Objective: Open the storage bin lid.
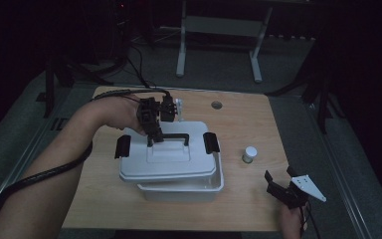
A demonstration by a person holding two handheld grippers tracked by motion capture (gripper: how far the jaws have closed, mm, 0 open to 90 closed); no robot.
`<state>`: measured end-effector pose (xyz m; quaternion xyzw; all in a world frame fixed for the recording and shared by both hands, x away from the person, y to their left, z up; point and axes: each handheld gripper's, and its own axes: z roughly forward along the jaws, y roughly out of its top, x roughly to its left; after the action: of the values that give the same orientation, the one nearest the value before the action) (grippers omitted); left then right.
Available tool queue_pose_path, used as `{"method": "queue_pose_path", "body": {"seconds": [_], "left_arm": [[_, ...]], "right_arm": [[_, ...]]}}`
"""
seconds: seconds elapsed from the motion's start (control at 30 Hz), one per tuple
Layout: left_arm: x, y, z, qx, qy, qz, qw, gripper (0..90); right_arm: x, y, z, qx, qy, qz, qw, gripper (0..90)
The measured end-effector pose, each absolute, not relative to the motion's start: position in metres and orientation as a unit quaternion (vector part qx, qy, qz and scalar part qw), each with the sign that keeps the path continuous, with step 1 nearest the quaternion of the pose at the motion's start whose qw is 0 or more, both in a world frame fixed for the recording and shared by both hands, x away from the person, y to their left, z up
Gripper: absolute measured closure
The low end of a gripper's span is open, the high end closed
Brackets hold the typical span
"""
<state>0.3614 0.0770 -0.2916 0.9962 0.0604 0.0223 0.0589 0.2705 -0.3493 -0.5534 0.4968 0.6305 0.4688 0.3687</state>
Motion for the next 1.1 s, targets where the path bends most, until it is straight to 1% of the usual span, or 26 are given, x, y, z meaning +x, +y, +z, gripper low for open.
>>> {"method": "queue_pose_path", "body": {"seconds": [0.07,0.33,0.5,0.77,1.1], "left_arm": [[0.361,0.082,-0.292,0.996,0.066,0.03,0.058,83.6],[0.359,0.112,-0.296,0.994,0.089,0.028,0.057,83.6],[0.356,0.135,-0.292,0.992,0.108,0.031,0.062,83.6],[0.35,0.162,-0.289,0.989,0.131,0.034,0.055,83.6],[0.337,0.201,-0.285,0.983,0.165,0.046,0.066,83.6]], "right_arm": [[0.271,-0.349,-0.553,0.497,0.63,0.469,0.369,12.5],[0.27,-0.349,-0.553,0.496,0.631,0.469,0.369,12.5],[0.271,-0.349,-0.553,0.495,0.632,0.468,0.37,12.5],[0.271,-0.349,-0.553,0.496,0.632,0.467,0.37,12.5],[0.27,-0.348,-0.553,0.496,0.633,0.466,0.37,12.5]]}}
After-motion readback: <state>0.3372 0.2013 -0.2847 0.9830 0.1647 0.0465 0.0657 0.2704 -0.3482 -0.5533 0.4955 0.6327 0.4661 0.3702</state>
